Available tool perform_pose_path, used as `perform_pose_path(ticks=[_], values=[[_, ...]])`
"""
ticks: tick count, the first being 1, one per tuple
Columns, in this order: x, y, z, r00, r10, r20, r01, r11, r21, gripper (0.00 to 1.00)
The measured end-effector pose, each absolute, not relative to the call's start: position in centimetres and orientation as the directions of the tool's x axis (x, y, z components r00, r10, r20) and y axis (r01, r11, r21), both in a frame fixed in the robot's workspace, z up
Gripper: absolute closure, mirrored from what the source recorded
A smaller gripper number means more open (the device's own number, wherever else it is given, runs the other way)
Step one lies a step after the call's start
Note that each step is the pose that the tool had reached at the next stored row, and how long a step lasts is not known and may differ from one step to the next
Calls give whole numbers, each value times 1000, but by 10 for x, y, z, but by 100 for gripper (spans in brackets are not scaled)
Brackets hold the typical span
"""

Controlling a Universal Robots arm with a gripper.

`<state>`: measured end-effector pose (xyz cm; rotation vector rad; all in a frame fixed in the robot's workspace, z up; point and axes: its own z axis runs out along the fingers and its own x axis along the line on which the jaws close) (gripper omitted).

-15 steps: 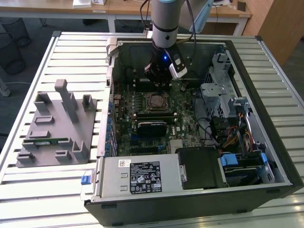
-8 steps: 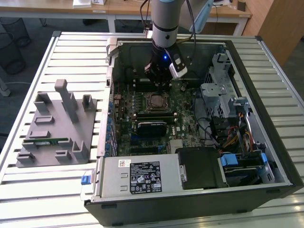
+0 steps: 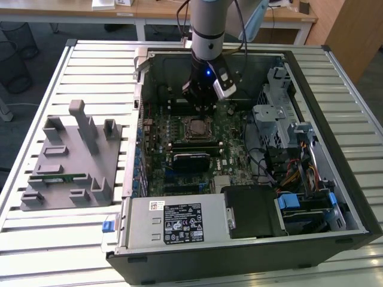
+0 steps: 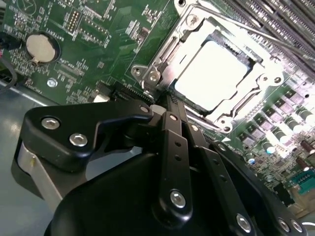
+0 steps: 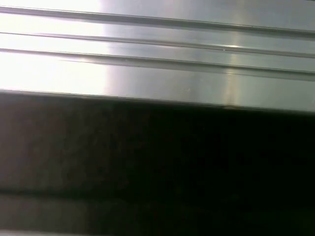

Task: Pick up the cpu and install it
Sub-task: 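Install the first cpu locking lever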

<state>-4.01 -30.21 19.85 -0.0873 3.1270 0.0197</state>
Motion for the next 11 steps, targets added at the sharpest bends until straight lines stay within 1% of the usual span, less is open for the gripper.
perform_pose_path(ticks=[7, 11], values=[[-40, -302, 196, -998, -56, -13, -56, 998, 9, 89], [-40, -301, 196, -998, -56, -14, -56, 998, 22, 89]])
